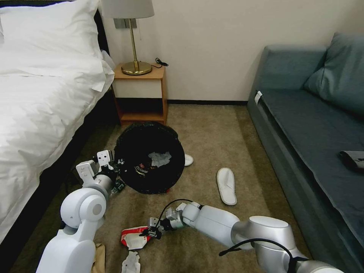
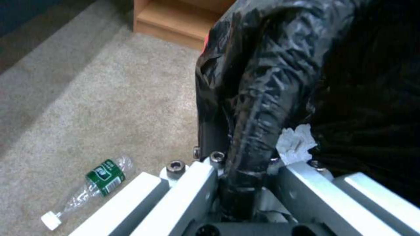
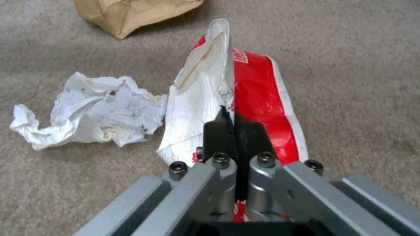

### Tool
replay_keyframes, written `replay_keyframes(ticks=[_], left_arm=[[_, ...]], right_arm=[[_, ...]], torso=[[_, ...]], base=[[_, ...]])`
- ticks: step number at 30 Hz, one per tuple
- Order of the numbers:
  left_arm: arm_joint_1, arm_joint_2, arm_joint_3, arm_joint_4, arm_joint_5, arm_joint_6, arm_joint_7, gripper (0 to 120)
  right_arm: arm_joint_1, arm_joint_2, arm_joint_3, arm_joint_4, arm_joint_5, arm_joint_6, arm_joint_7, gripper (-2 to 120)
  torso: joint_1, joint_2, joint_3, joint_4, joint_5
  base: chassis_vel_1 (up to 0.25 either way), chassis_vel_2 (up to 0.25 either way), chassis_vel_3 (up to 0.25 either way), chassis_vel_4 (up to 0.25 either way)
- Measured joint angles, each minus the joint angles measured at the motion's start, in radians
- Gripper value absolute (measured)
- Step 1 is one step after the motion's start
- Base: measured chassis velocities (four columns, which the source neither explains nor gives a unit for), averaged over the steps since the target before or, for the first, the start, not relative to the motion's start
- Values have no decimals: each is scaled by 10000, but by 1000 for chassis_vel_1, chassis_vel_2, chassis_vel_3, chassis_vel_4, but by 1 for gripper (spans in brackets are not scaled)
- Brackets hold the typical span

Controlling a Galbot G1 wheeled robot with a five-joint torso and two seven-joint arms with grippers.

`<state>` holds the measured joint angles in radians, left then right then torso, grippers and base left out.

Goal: Pick up the trash bin, then pick up the garbage on the floor and place it into the trash bin.

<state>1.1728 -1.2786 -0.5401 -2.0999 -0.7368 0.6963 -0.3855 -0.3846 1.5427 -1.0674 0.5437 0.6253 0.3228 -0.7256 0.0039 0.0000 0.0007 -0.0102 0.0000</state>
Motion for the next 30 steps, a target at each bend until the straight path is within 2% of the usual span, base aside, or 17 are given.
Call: replay_keyframes(ticks=[14, 16, 18, 19, 20, 21, 23, 27, 29, 30], left_arm=[[80, -15, -17, 50, -12, 28, -4, 0], [158, 87, -44, 251, -354, 115, -80, 0], [162, 107, -52, 295, -407, 130, -100, 0], [97, 251, -105, 738, -756, 185, -231, 0], [97, 251, -105, 738, -756, 185, -231, 0], [-42, 311, -130, 1068, -1063, 259, -368, 0], [-179, 368, -128, 1413, -1257, 350, -480, 0], [-260, 457, -124, 1699, -1432, 389, -628, 0], [-323, 504, -123, 1878, -1572, 393, -757, 0], [-409, 528, -99, 2027, -1603, 401, -823, 0]], right_arm=[[1, -296, 400, 448, -2, 46, 197, 0], [83, -817, 639, 1225, 57, 47, 627, 0], [96, -904, 664, 1344, 70, 46, 694, 0], [37, -1533, 1091, 2337, 31, 138, 1365, 0], [37, -1533, 1091, 2337, 31, 138, 1365, 0], [-246, -1959, 1646, 3212, -44, 222, 2109, 0], [-565, -2375, 2144, 4082, -90, 237, 2739, 0], [-898, -2903, 2483, 4955, -203, 289, 3278, 0], [-1125, -3582, 2615, 5784, -283, 321, 3660, 0], [-1302, -4288, 2714, 6486, -305, 316, 3918, 0]], torso=[[0, 1, 0, 1, 0], [0, 1, 0, 1, 1], [0, 1, 0, 1, 0], [0, 1, 0, 1, 1], [0, 1, 0, 1, 1], [0, 0, 0, 0, 0], [1, 0, 0, 0, 1], [0, 1, 1, 0, 2], [0, 1, 0, 4, 3], [0, 0, 0, 4, 4]], base=[[0, 0, 0, 0], [0, 0, 0, 0], [0, 0, 0, 0], [0, 0, 0, 0], [0, 0, 0, 0], [0, 0, 0, 0], [0, 0, 0, 0], [0, 0, 0, 0], [0, 0, 0, 0], [0, 0, 0, 0]])
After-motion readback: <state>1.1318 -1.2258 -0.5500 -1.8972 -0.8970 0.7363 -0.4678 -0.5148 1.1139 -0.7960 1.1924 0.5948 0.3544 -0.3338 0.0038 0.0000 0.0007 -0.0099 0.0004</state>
